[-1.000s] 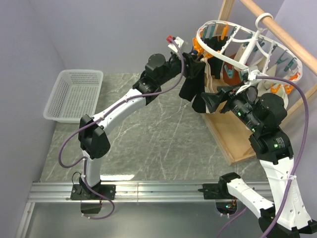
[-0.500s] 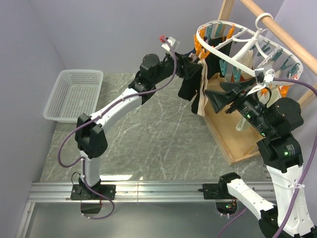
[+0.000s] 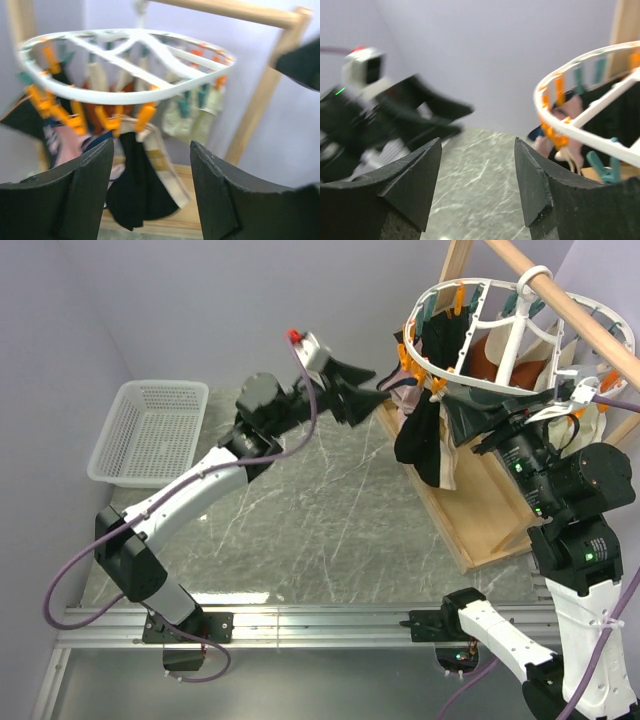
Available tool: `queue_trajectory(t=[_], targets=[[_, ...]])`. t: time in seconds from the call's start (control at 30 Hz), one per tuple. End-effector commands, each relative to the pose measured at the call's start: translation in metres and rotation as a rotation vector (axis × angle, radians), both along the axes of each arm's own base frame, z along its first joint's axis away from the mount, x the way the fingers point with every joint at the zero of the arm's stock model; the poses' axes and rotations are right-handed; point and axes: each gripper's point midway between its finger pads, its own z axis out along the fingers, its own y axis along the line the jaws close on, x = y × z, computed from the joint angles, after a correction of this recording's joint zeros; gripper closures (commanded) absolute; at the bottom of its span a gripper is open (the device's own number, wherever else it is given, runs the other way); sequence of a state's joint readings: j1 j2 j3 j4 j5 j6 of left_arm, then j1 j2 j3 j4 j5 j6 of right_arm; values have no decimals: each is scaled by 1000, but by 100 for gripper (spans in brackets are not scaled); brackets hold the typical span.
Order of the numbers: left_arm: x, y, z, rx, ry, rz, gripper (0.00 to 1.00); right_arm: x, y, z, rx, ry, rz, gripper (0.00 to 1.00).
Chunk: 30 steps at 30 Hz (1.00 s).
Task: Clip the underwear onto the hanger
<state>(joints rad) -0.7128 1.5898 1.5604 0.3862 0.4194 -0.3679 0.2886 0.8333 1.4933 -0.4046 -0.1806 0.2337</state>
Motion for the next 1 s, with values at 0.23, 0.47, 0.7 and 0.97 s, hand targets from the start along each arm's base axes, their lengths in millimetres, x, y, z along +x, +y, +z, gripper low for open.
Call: queue_trajectory(t=[0.23,0.47,0.7,0.97], targets=[[-76,-83,10,-144,-215,-77,40,9,-52,30,33,-92,-295,42],[-29,-128,21,-216,-183,47,42,7,-62,23,16,-85,-345,43],[42,-122,18,-230,-101,174,44,4,-69,18,7,-90,-378,43],[71,-92,19,-231,-122,236,43,8,-79,11,-6,-80,-441,43]])
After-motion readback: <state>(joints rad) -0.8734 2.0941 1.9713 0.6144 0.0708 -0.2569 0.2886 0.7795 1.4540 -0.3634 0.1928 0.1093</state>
